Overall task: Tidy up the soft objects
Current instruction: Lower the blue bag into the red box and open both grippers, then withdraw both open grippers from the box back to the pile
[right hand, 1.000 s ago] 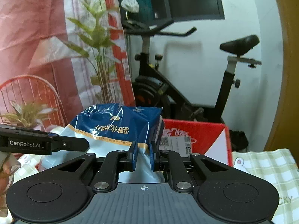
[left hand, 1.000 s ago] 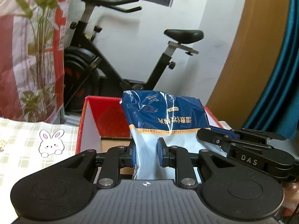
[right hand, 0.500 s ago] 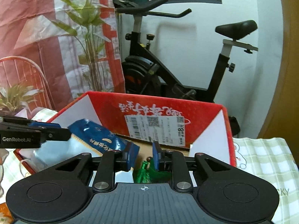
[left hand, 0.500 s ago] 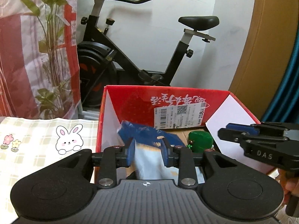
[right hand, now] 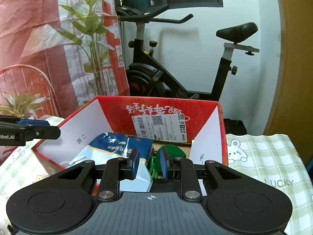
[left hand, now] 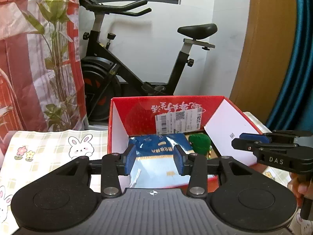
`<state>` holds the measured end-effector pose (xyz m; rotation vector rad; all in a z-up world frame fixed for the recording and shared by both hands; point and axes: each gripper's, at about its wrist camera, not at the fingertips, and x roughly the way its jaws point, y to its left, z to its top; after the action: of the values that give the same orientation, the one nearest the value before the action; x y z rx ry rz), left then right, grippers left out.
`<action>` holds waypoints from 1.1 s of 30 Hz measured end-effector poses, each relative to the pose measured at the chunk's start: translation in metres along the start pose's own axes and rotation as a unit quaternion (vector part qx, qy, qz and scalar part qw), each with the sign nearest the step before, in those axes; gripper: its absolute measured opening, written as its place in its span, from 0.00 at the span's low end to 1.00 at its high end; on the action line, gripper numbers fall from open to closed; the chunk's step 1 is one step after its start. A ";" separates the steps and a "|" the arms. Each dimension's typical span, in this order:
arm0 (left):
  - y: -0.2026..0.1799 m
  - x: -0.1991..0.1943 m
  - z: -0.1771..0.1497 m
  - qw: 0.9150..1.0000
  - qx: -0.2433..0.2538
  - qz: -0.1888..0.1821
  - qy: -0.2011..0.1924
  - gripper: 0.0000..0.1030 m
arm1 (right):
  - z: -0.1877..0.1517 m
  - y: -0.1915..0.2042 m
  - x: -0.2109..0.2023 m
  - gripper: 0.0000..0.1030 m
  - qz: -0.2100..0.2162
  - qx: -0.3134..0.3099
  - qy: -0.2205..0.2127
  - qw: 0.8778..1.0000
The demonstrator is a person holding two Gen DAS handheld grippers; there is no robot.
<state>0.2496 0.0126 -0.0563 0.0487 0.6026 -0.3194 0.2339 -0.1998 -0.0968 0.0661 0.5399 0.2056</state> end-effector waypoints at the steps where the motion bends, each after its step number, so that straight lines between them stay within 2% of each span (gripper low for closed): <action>1: -0.001 -0.005 -0.003 1.000 0.001 0.000 -0.001 0.43 | -0.002 0.001 -0.005 0.21 -0.001 -0.001 -0.002 1.000; 11: -0.005 -0.051 -0.027 1.000 0.008 0.016 0.000 0.45 | -0.022 0.010 -0.058 0.24 -0.016 -0.010 -0.018 1.000; 18: -0.001 -0.082 -0.048 1.000 0.005 0.022 -0.001 0.45 | -0.042 0.023 -0.086 0.27 -0.012 -0.012 -0.017 1.000; 33: 0.008 -0.110 -0.110 0.999 -0.043 0.021 0.020 0.45 | -0.100 0.058 -0.116 0.28 0.015 -0.002 0.000 1.000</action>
<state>0.1059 0.0667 -0.0855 -0.0150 0.6544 -0.2515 0.0751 -0.1672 -0.1177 0.0704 0.5387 0.2369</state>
